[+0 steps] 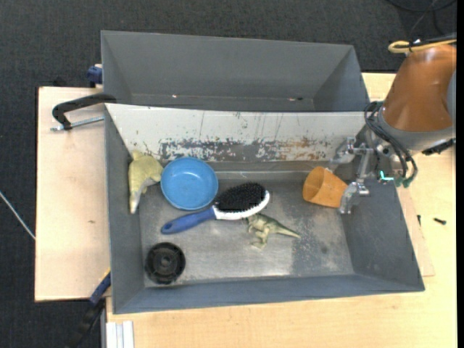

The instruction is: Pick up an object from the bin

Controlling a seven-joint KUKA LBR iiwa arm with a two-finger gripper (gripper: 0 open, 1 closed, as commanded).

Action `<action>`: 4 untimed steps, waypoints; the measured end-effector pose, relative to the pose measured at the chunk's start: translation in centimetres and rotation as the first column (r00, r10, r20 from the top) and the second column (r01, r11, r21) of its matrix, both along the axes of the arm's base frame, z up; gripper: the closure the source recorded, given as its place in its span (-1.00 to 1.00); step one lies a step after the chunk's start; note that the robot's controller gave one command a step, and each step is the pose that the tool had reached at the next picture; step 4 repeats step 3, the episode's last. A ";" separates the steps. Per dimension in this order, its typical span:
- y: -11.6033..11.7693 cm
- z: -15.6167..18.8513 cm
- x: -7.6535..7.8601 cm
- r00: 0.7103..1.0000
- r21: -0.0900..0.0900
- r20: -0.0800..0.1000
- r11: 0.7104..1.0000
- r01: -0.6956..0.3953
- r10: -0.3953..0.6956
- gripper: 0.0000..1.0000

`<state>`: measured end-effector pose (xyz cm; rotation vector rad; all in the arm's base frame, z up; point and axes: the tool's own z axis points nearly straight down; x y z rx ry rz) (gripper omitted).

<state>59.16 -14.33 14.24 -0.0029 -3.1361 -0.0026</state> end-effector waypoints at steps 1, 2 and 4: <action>1.4 -5.6 -0.2 0.989 0.001 0.003 0.989 0.151 -0.151 -1.00; 1.4 -5.4 -0.1 0.989 0.000 0.007 0.989 0.150 -0.150 1.00; 2.5 6.1 1.1 0.984 0.000 0.021 0.984 0.176 -0.176 1.00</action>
Offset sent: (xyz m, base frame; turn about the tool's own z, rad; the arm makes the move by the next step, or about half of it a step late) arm -0.0025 0.0128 -0.0550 0.1520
